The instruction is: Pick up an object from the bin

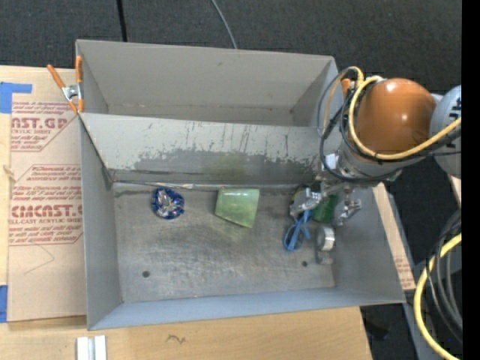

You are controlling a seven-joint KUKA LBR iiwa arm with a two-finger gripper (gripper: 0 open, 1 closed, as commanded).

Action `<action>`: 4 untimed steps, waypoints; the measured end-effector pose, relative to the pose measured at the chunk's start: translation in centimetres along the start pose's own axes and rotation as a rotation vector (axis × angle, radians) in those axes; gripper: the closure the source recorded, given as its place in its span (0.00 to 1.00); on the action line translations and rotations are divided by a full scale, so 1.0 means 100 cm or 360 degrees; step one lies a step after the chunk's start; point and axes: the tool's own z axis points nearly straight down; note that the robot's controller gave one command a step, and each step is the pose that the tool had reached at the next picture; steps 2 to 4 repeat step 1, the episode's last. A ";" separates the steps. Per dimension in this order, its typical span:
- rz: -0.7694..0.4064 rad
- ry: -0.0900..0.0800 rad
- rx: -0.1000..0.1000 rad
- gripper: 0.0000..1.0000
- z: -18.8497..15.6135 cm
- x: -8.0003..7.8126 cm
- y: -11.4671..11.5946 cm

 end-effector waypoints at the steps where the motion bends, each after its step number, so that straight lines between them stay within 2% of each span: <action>1: -0.0001 0.0016 0.0002 1.00 0.000 0.006 -0.001; 4: -0.0001 0.0016 0.0002 1.00 0.000 0.006 -0.001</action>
Offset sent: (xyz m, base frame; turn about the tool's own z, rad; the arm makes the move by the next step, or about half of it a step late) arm 0.0000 0.0000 0.0000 0.0000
